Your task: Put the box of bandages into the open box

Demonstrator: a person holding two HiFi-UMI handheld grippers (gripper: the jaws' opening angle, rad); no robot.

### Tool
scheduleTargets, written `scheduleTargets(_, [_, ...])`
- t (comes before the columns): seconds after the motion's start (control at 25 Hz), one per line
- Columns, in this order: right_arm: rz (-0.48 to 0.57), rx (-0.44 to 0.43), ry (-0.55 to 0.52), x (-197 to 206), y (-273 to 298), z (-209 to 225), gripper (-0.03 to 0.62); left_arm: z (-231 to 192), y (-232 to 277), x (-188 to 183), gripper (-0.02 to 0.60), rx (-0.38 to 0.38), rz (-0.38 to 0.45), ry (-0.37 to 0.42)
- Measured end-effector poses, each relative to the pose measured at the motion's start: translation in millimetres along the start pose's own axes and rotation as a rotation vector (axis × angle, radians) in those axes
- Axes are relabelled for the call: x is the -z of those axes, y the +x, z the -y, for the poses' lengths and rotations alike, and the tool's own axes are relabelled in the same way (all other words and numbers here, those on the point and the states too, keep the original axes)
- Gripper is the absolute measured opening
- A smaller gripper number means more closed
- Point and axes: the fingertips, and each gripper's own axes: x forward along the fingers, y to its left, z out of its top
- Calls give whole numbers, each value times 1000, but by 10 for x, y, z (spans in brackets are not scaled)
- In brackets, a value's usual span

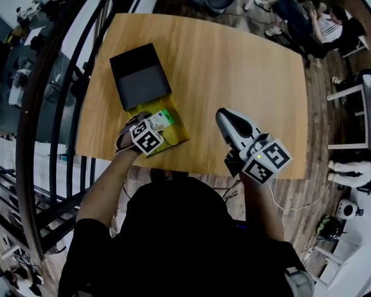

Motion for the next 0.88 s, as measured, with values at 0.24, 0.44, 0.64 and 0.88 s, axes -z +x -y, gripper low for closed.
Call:
scheduleTargets(0.24, [-2, -7, -10, -56, 30, -2, 38, -123, -242, -99, 347, -31, 72, -52])
scheduleTargets(0.44, [-3, -21, -20, -98, 78, -10, 38, -226, -666, -199, 331, -64, 174, -146])
scheduleTargets(0.64, [-8, -54, -39, -200, 210, -14, 38, -384, -1112, -348, 313, -94, 276, -234])
scheduleTargets(0.88, [-4, -104, -83, -316, 367, -226, 38, -513, -1761, -305, 284, -152, 419, -346])
